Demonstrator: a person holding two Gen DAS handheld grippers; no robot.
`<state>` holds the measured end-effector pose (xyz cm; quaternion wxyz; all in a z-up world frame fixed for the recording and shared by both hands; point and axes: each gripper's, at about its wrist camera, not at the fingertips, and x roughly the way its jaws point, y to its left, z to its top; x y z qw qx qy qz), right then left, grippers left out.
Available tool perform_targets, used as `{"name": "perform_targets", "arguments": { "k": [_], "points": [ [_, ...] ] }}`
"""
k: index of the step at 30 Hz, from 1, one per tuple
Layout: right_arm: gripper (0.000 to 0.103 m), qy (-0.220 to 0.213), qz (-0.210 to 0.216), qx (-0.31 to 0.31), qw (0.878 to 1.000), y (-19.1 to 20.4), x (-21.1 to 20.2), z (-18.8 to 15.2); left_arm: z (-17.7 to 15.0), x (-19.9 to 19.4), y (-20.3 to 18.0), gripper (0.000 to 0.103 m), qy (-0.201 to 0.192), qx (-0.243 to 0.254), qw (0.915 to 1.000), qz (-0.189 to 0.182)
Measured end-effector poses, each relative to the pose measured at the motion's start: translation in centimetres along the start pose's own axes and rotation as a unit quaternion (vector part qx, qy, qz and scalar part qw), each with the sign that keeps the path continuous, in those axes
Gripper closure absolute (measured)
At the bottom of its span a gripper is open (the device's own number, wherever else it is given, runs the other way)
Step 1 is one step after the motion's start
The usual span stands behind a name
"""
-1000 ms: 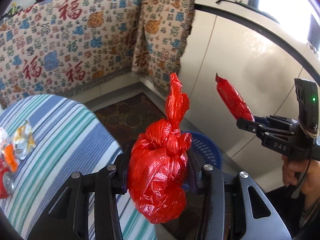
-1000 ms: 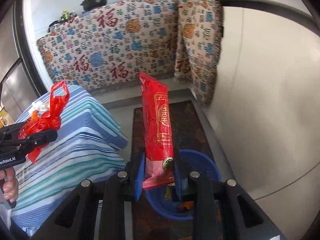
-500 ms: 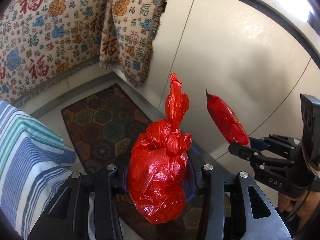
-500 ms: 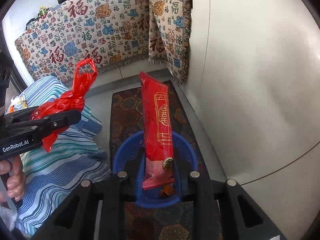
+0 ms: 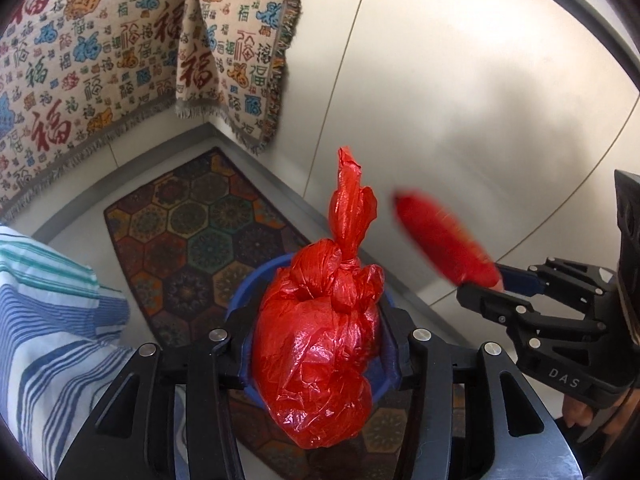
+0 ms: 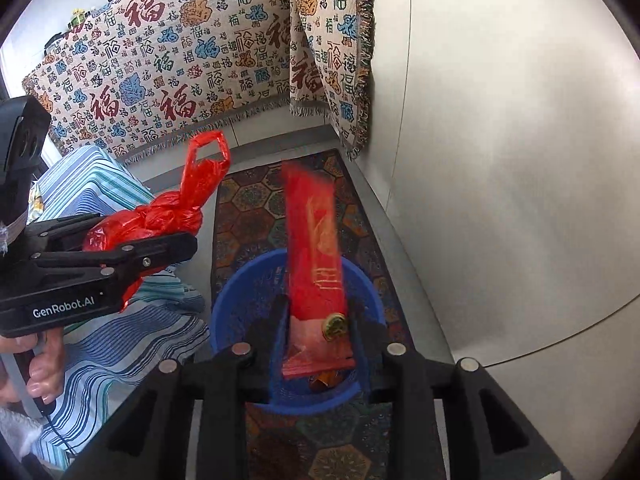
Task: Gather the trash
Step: 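Open both tools to drop the bag and wrapper into the wastebasket, then bring both open tools back over the remaining trash on the table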
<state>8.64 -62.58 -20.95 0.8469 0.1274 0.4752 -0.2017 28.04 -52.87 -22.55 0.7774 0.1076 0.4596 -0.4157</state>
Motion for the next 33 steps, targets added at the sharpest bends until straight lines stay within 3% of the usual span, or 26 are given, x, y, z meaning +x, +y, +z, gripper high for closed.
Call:
{"name": "perform_targets", "arguments": {
  "k": [2,5,7,16,24,29,33],
  "points": [
    [0.068,0.001,0.002,0.001,1.0,-0.2,0.2,0.0,0.1,0.2,0.0,0.036,-0.001,-0.002,1.0,-0.004],
    [0.056,-0.002,0.0,0.001,1.0,-0.4,0.2,0.0,0.3,0.3,-0.1,0.025,-0.01,-0.002,0.9999,0.0],
    [0.051,-0.006,0.0,0.002,1.0,-0.6,0.2,0.1,0.4,0.2,0.0,0.024,-0.014,-0.004,0.9999,-0.003],
    [0.051,-0.034,0.003,-0.002,0.999,-0.3,-1.0,0.8,0.2,-2.0,0.8,0.023,-0.034,-0.017,0.9992,0.007],
    [0.051,-0.096,0.015,-0.039,0.995,3.7,-3.9,2.4,-3.2,-10.2,2.2,0.022,-0.082,-0.041,0.9952,0.035],
    [0.05,-0.125,0.036,-0.095,0.987,9.5,-5.2,3.1,-7.8,-17.1,4.2,0.015,-0.115,-0.066,0.9882,0.077],
    [0.05,-0.14,0.065,-0.146,0.977,15.2,-6.0,3.1,-11.8,-21.3,7.2,0.012,-0.116,-0.092,0.9808,0.127]
  ]
}}
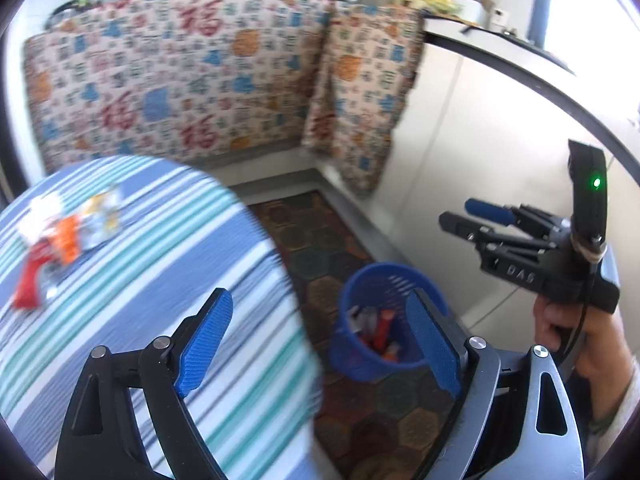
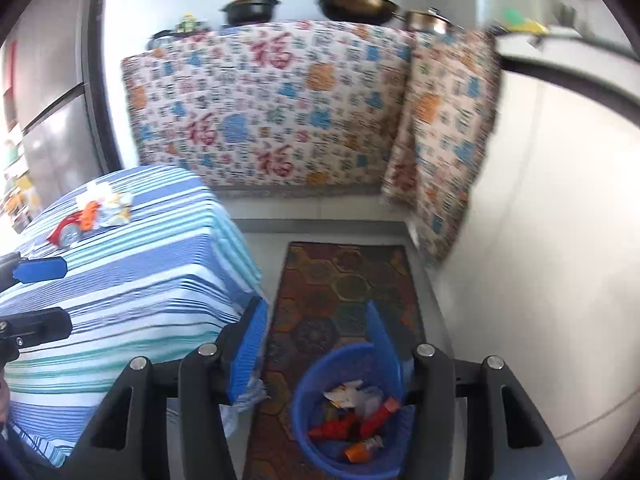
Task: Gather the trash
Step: 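Bring both open tools back over the remaining trash on the table, then grasp the red crushed can with the left tool while the right tool grasps the snack wrapper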
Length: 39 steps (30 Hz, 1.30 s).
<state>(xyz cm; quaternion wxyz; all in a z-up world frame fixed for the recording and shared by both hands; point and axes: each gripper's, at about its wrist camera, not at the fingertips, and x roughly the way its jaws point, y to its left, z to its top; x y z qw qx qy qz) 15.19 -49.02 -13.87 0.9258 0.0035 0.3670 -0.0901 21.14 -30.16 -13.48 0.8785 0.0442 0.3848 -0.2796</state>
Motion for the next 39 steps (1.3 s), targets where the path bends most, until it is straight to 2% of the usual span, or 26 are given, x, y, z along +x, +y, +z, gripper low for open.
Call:
{"name": "perform_targets", "arguments": {
  "k": [6,10,13,16,20,23,25,26,30,39],
  "points": [
    [0.046,-0.007,0.055,-0.073,0.996,9.4,0.6,0.8,-3.7,-3.1,8.8,0.012,0.016,-0.036,0.9954,0.088],
    [0.046,0.025,0.106,-0.089,0.99,15.0,2.6,0.6,-5.9,-3.6,15.0,0.012,0.031,-0.059,0.9882,0.138],
    [0.046,0.051,0.137,-0.109,0.983,18.9,4.1,-0.2,-7.1,-3.3,18.6,0.012,0.047,-0.07,0.9844,0.154],
    [0.046,0.079,0.15,-0.129,0.977,22.3,5.7,-1.5,-7.8,-2.7,21.3,0.012,0.065,-0.071,0.9823,0.161],
    [0.046,0.103,0.148,-0.142,0.973,24.6,7.6,-2.1,-8.3,-2.0,23.1,0.011,0.076,-0.065,0.9812,0.165],
    [0.046,0.105,0.149,-0.129,0.975,24.7,8.2,-1.5,-8.3,-2.0,23.7,0.005,0.079,-0.065,0.9814,0.162],
    [0.039,0.106,0.145,-0.122,0.976,24.8,8.7,-1.2,-8.3,-1.7,24.0,0.0,0.085,-0.065,0.9811,0.162],
    [0.033,0.106,0.143,-0.121,0.977,24.9,8.9,-1.1,-8.3,-1.8,24.2,0.0,0.087,-0.061,0.9816,0.158],
    [0.028,0.105,0.135,-0.12,0.978,25.8,9.5,-0.8,-7.5,-1.0,24.7,0.0,0.087,-0.045,0.9846,0.145],
    [0.024,0.104,0.131,-0.116,0.979,26.2,10.1,-0.4,-3.9,2.3,26.0,0.0,0.094,-0.002,0.99,0.105]
  ]
}}
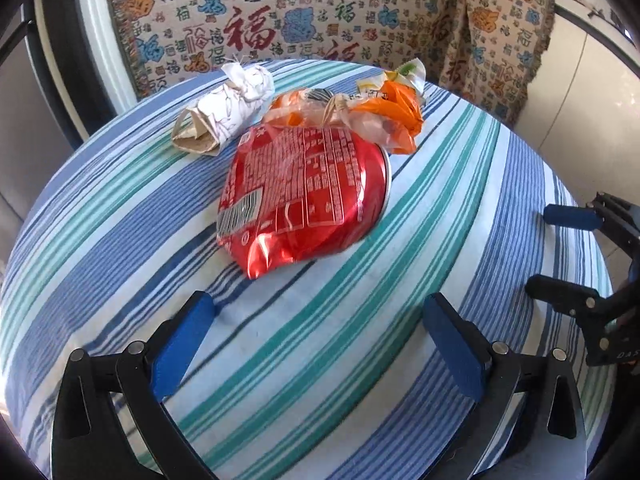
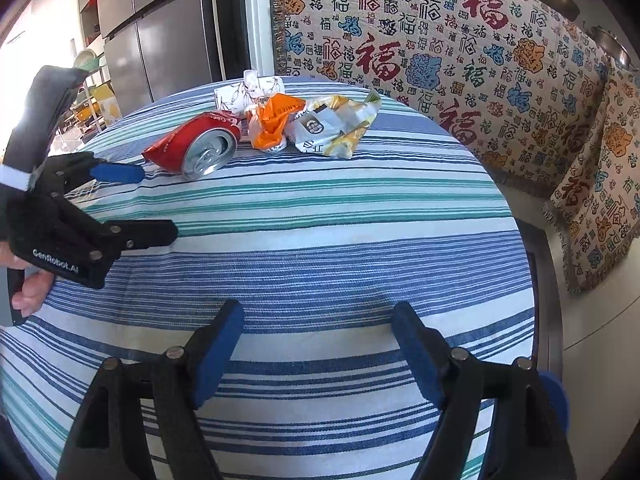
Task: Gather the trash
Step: 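Grasp the red crushed can with the left tool while the right tool grasps the snack wrapper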
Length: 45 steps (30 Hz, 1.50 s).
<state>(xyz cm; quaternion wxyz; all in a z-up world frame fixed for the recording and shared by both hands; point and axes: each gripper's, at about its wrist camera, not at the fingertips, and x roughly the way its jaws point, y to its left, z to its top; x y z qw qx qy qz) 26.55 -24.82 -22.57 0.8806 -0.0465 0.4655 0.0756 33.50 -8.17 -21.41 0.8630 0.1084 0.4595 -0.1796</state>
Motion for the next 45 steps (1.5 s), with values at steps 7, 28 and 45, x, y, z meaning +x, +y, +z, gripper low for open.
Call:
{"name": "perform_targets", "arguments": {
  "k": [7,28,45],
  "points": [
    [0.024,-0.002,0.002,-0.003,1.0,0.0,0.1,0.0,3.2,2.2,-0.1,0.0,0.0,0.0,1.0,0.0],
    [0.024,0.008,0.013,-0.01,1.0,-0.4,0.3,0.4,-0.6,-0.9,3.3,0.027,-0.022,-0.099,0.9917,0.078],
    [0.015,0.015,0.03,-0.031,0.999,-3.1,8.8,10.5,-4.2,-3.2,4.2,0.024,-0.026,-0.115,0.9889,0.091]
  ]
}}
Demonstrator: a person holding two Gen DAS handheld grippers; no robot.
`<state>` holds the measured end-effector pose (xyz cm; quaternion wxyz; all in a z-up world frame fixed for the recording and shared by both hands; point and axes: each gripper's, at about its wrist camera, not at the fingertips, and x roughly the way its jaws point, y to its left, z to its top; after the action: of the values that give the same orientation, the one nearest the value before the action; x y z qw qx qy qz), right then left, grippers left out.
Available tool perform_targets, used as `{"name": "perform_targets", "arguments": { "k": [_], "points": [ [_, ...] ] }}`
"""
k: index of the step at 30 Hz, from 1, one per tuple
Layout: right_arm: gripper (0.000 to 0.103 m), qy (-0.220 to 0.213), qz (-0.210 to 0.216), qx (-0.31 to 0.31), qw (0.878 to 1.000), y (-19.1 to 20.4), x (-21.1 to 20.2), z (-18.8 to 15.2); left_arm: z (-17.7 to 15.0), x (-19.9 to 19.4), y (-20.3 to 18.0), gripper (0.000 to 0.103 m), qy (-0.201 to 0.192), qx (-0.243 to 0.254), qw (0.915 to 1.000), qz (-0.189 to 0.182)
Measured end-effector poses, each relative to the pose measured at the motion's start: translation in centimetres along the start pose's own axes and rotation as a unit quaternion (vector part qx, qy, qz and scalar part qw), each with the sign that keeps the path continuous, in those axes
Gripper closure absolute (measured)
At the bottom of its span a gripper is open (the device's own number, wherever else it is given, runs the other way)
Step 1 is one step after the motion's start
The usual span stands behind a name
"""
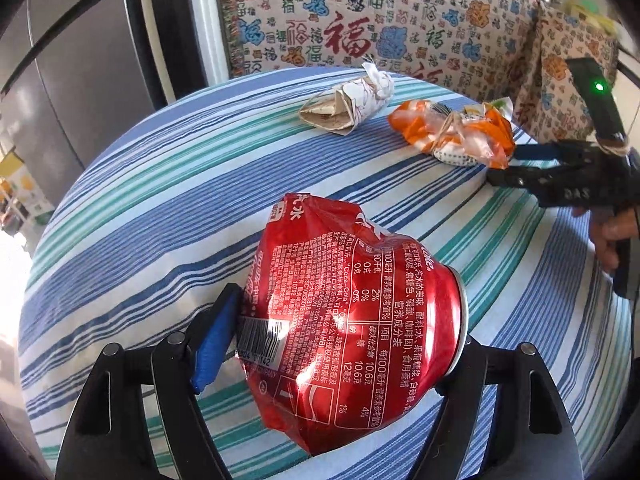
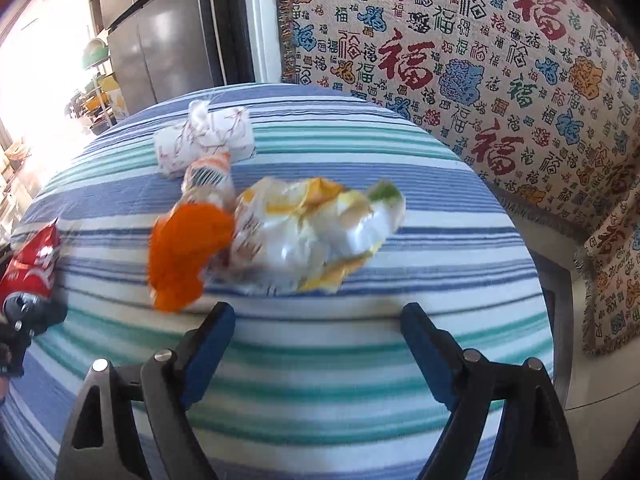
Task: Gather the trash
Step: 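Grasp the red crushed can with the left tool while the right tool grasps the snack wrapper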
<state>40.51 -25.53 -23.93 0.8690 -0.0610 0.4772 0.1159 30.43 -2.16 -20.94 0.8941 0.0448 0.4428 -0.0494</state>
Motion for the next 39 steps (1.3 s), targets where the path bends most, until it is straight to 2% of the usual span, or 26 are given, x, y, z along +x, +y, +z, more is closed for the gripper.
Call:
{"name": "perform_targets", "arguments": {
  "k": [4,5,6,7,9,11,18,25,28,29,31,33,35,39],
  "points": [
    [0.016,-0.012,-0.003,0.011,1.0,0.0,1.4,1.6,-0.1,0.0,0.2,0.023,0.0,-0.001,1.0,-0.001],
    [0.02,-0.014,-0.003,0.016,1.0,0.0,1.6,1.9,-0.1,0.0,0.2,0.023,0.0,-0.001,1.0,-0.001],
    [0.039,-0.018,-0.003,0.019,1.0,-0.1,1.6,2.2,-0.1,0.0,0.2,0.023,0.0,-0.001,1.0,-0.001],
    [0.049,-0.025,0.0,0.023,0.999,-0.1,1.5,2.4,-0.1,0.0,0.2,0.023,0.0,-0.001,1.0,-0.001],
    [0.06,-0.026,0.0,0.04,0.999,-0.4,1.5,2.5,-0.1,0.0,0.2,0.023,0.0,-0.001,1.0,-0.001],
    [0.062,-0.023,-0.002,0.046,0.999,-0.4,1.2,2.2,-0.1,0.0,0.2,0.023,0.0,-0.001,1.0,-0.001],
    [0.062,-0.002,-0.006,0.043,0.999,1.5,-2.9,-2.8,-0.1,0.0,0.3,0.023,0.0,-0.001,1.0,0.0],
    [0.061,-0.021,-0.001,0.002,1.0,7.1,-7.0,-8.6,-0.1,-0.1,0.4,0.02,0.001,-0.007,0.9999,0.01],
    [0.059,-0.023,-0.002,-0.016,1.0,8.4,-7.6,-9.4,-0.4,0.0,1.0,0.003,0.015,-0.029,0.9991,0.026],
    [0.058,-0.024,-0.006,-0.019,1.0,8.5,-7.7,-9.5,-0.3,0.1,1.2,0.001,0.02,-0.036,0.9988,0.027],
    [0.057,-0.024,-0.006,-0.011,1.0,8.2,-7.6,-9.4,-0.3,0.3,1.2,0.0,0.022,-0.032,0.9989,0.026],
    [0.045,-0.022,-0.006,-0.001,1.0,7.7,-7.5,-9.3,-0.3,0.4,1.2,0.0,0.022,-0.032,0.999,0.023],
    [0.041,-0.019,-0.008,0.0,1.0,7.7,-7.3,-9.1,0.0,0.5,1.2,0.0,0.022,-0.028,0.9992,0.019],
    [0.038,-0.019,-0.012,-0.001,1.0,7.9,-7.1,-9.0,0.1,0.7,1.2,0.0,0.021,-0.027,0.9992,0.019]
  ]
}}
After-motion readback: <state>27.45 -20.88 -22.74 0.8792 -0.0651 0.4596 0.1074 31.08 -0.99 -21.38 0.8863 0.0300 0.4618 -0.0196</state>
